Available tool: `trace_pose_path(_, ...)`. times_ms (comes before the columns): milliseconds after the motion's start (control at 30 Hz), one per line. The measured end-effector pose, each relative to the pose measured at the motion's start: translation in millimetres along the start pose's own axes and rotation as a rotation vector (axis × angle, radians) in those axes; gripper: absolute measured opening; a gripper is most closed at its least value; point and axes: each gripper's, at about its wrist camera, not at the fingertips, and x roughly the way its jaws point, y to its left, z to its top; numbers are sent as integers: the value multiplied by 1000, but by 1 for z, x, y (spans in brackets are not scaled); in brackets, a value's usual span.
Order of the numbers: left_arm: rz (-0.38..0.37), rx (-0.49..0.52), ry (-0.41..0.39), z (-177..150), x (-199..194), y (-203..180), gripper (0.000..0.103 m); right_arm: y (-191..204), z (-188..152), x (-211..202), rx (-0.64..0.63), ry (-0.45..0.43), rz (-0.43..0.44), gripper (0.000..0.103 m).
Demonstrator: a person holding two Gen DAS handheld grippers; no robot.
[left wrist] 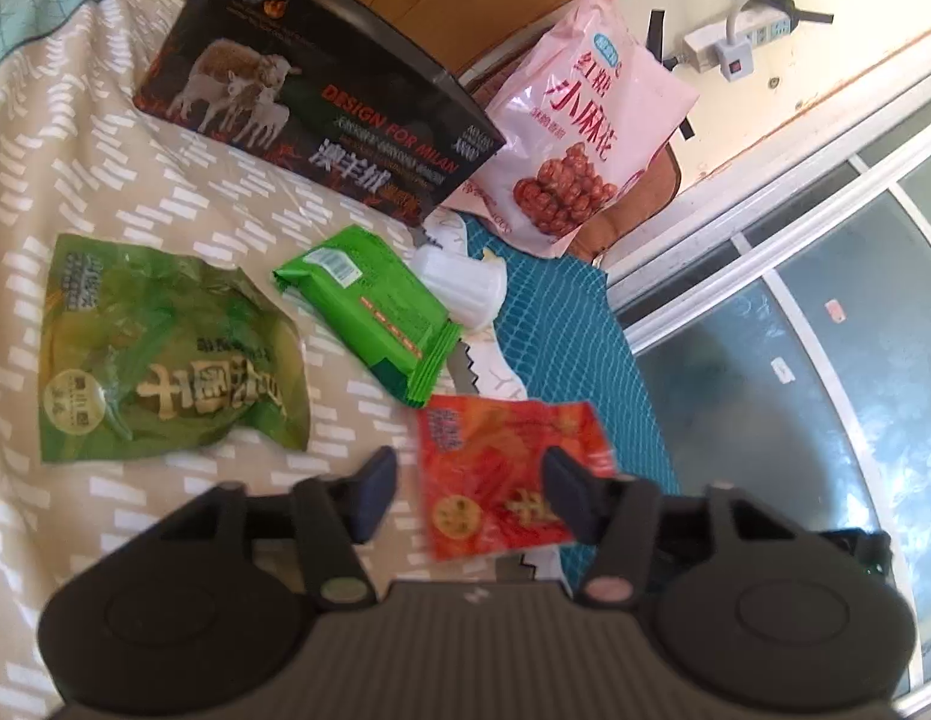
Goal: Organize snacks
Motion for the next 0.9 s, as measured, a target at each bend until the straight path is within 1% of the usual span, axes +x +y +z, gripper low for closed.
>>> trace_pose_path(33,7,6,-14,0,-3,-2,69,4,1,-5,-6,-13,2,16)
trace_pose_path(67,11,12,-28,-1,-6,-4,78,7,2,-8,-3,-25,6,16)
trace_pose_path(100,6,15,-40,-1,-9,-5,81,8,5,-12,5,-35,16,16)
trace_pose_path(233,-57,14,-69,0,-23,-10,87,10,17,-24,80,-54,83,16)
trace_pose_path(300,-95,16,-85,2,-30,-13,96,8,20,-25,138,-43,132,16)
trace_pose_path(400,-156,-5,-103,2,-42,-12,98,6,25,-25,216,-31,207,16)
trace_pose_path(433,-171,-13,-110,3,-45,-11,96,9,25,-24,231,-29,229,16)
trace_pose_path(467,-177,-21,-117,3,-48,-11,92,10,28,-22,242,-25,247,16)
trace_pose_path(500,-186,-26,-124,5,-51,-10,81,12,31,-20,245,-17,264,16)
trace_pose_path(533,-197,-28,-126,7,-53,-9,74,15,35,-16,243,-8,281,16)
trace_pose_path(567,-205,-30,-128,11,-54,-9,59,17,40,-11,237,4,297,16)
trace_pose_path(600,-208,-29,-130,16,-55,-8,48,20,43,-6,227,16,306,16)
trace_pose_path(667,-205,-16,-140,28,-57,-8,35,30,50,8,190,39,304,16)
trace_pose_path(767,-133,39,-197,57,-63,-15,35,46,70,33,134,59,295,15)
trace_pose_path(900,-25,101,-258,110,-58,-24,35,67,107,74,50,51,274,15)
